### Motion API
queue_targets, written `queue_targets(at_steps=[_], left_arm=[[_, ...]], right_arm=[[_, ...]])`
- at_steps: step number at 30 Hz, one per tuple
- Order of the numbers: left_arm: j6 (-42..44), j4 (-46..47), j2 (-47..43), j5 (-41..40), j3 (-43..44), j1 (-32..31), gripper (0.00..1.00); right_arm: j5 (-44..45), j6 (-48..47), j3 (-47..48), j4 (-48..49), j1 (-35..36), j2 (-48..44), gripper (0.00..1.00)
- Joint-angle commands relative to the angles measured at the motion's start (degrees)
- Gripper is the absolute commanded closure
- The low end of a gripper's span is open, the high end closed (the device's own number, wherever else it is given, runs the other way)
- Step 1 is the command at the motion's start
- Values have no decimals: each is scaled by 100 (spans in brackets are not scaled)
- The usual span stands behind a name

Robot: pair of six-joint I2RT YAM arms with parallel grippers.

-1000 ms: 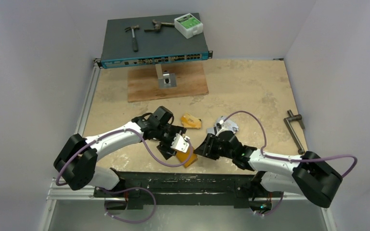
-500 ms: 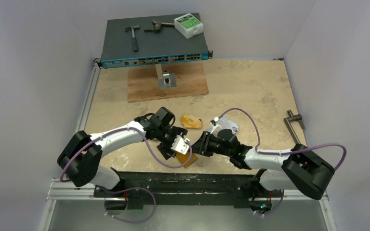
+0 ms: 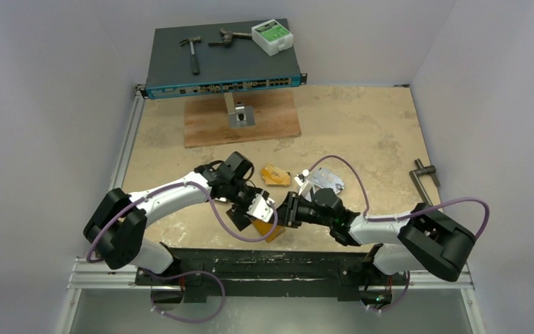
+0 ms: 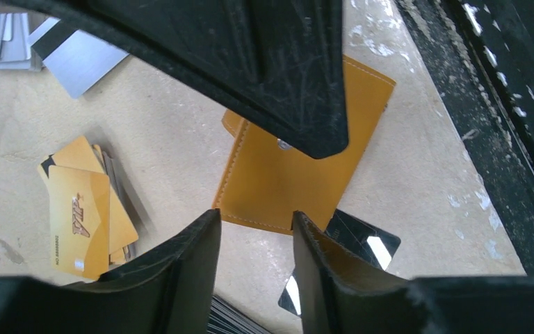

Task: Put the credit cards into the card holder
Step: Close the card holder at the corner of the board.

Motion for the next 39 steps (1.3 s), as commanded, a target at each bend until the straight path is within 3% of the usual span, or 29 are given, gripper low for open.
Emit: queue_targets(at_steps=[1, 6, 9, 12, 17, 24, 31, 39], left_arm=[[361, -587, 1, 298, 191, 11, 61], [173, -538, 10, 230, 254, 24, 54], [149, -497, -99, 204, 188, 61, 51], [-101, 36, -257, 54, -6, 126, 51], [-179, 244, -273, -57, -48, 143, 51], [-145, 248, -234, -14, 17, 143, 52], [-83, 203, -159, 45, 29, 134, 50], [-61, 154, -97, 152, 18, 135, 33]], right_arm=[[-217, 68, 4, 626, 16, 210, 77], [-140, 53, -75, 503, 16, -15, 79], [347, -45, -104, -466, -24, -796, 78], [956, -237, 10, -1736, -241, -1496, 88], [1083, -296, 124, -2429, -677, -1107, 99], [961, -673, 645, -2319, -679, 181, 100], [610, -627, 655, -1764, -576, 404, 100], [687, -438, 748, -1466, 11, 587, 100]])
